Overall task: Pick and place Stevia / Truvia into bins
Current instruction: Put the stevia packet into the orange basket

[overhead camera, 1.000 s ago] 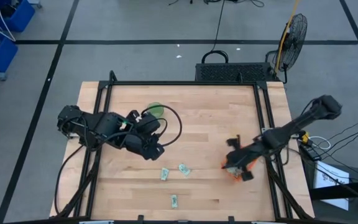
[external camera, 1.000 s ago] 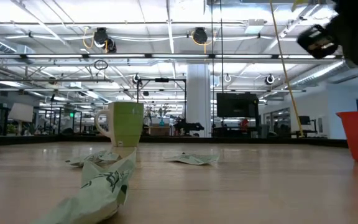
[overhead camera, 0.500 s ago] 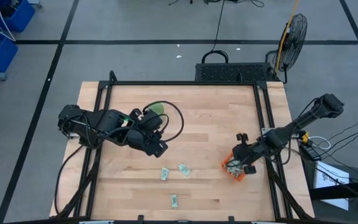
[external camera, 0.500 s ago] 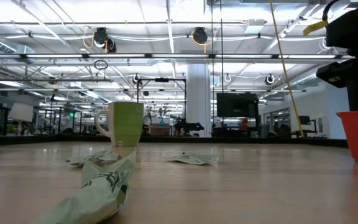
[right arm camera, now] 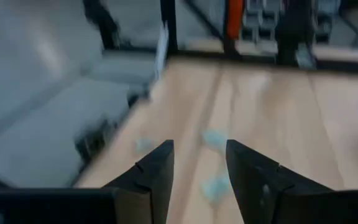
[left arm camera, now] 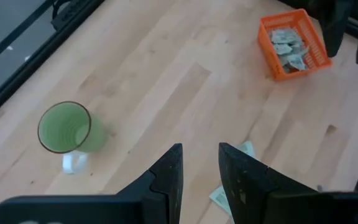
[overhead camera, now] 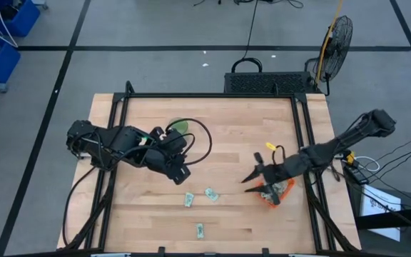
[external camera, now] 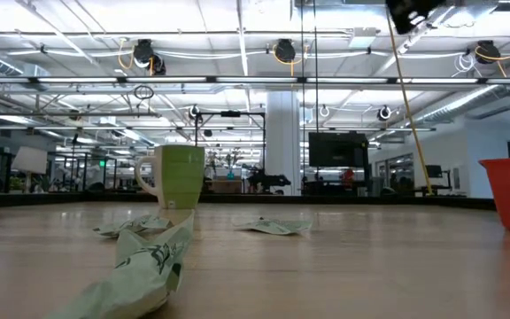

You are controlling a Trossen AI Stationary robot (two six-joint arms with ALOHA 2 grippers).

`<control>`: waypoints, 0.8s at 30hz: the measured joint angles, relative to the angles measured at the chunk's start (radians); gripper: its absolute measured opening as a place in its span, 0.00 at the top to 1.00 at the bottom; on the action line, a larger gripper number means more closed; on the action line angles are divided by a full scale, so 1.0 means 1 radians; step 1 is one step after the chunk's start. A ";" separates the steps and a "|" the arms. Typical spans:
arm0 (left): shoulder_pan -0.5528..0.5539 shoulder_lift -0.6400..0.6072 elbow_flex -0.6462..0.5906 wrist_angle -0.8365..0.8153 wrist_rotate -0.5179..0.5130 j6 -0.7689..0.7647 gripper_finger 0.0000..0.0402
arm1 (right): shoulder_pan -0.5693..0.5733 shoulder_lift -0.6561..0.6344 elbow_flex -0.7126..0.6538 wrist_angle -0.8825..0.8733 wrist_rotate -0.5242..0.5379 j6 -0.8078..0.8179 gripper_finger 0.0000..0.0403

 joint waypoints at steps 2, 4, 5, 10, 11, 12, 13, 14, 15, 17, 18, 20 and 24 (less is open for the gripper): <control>-0.004 0.000 0.000 0.000 -0.001 0.004 0.74 | -0.038 0.060 -0.001 0.120 -0.053 -0.012 0.65; -0.010 0.000 0.000 0.000 -0.004 0.013 0.74 | -0.077 0.136 0.000 0.232 -0.118 -0.031 0.65; -0.010 0.000 0.000 0.000 -0.004 0.017 0.74 | -0.097 0.178 0.008 0.279 -0.150 -0.033 0.64; -0.015 0.000 0.000 0.000 -0.004 0.019 0.74 | -0.169 0.392 0.117 0.355 -0.295 -0.042 0.60; -0.018 0.000 0.000 0.000 -0.004 0.026 0.74 | -0.175 0.431 0.143 0.333 -0.309 -0.062 0.58; -0.021 0.000 0.000 -0.001 -0.001 0.030 0.74 | -0.182 0.468 0.166 0.303 -0.325 -0.083 0.57; -0.023 0.000 0.000 0.000 0.004 0.033 0.74 | -0.187 0.507 0.190 0.272 -0.327 -0.101 0.56; -0.025 0.000 0.000 -0.001 0.012 0.034 0.74 | -0.190 0.542 0.211 0.250 -0.327 -0.113 0.55; -0.029 0.000 0.000 -0.001 0.020 0.033 0.74 | -0.194 0.575 0.227 0.231 -0.327 -0.120 0.54; -0.035 0.000 0.000 -0.002 0.025 0.034 0.74 | -0.202 0.639 0.247 0.212 -0.327 -0.122 0.52; -0.039 0.000 0.000 -0.002 0.027 0.035 0.74 | -0.205 0.670 0.251 0.214 -0.326 -0.123 0.51; -0.047 0.000 0.000 -0.002 0.028 0.035 0.74 | -0.211 0.732 0.251 0.221 -0.324 -0.129 0.50; -0.061 0.000 0.000 -0.005 0.028 0.036 0.74 | -0.223 0.849 0.253 0.319 -0.319 -0.133 0.49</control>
